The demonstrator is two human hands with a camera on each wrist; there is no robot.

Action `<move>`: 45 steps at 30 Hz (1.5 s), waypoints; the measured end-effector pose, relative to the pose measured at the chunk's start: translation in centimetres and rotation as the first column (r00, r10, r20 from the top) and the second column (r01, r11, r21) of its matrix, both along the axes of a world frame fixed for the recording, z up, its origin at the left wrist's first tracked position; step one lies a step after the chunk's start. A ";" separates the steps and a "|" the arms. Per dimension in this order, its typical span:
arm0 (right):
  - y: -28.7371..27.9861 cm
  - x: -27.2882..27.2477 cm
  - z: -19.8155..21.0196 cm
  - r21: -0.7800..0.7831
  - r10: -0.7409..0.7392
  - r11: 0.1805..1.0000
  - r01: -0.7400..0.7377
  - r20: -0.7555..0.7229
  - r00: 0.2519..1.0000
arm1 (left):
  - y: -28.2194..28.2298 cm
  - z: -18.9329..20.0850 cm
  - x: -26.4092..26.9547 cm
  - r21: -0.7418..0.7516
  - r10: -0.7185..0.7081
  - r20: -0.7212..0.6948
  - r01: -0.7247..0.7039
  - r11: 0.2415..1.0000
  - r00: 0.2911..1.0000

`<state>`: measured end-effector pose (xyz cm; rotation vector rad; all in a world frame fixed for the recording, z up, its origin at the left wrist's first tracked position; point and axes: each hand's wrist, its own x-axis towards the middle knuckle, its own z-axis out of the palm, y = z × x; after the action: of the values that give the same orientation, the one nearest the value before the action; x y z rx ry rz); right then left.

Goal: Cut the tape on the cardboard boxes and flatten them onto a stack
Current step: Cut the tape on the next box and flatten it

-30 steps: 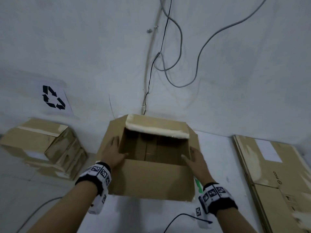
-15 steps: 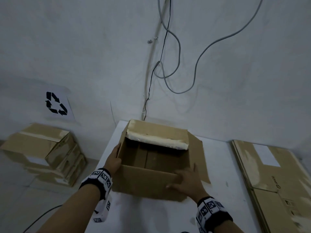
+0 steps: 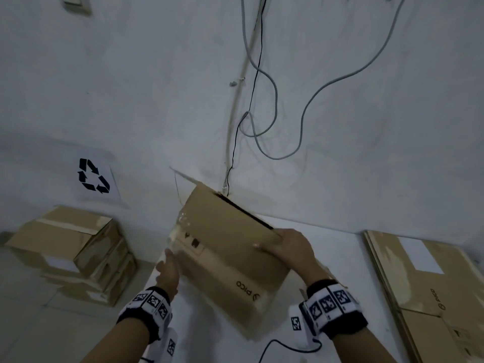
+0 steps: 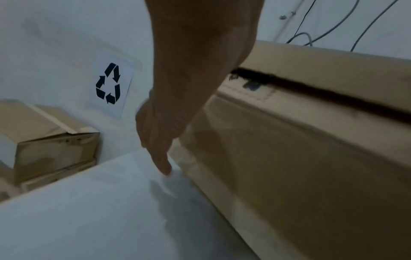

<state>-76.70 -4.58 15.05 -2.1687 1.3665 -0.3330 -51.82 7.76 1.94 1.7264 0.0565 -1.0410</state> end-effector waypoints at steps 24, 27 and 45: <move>-3.0 -1.0 -4.0 0.543 -0.511 0.792 0.278 0.339 0.790 | -2.1 10.9 -1.9 -0.561 -0.083 -0.035 0.049 0.826 0.996; -3.2 -1.1 -4.2 0.502 -0.480 0.816 0.287 0.313 0.820 | -3.8 12.1 -5.6 -0.499 -0.196 0.311 0.335 0.799 0.930; -2.6 -2.1 -3.7 0.383 -0.303 0.910 0.160 0.348 0.887 | -6.2 7.2 -8.2 -0.281 -0.210 0.467 0.369 0.886 0.859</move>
<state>-78.78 -7.21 11.33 -1.5433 1.3319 -0.5526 -60.05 1.55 9.15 1.6065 -0.6653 -0.8005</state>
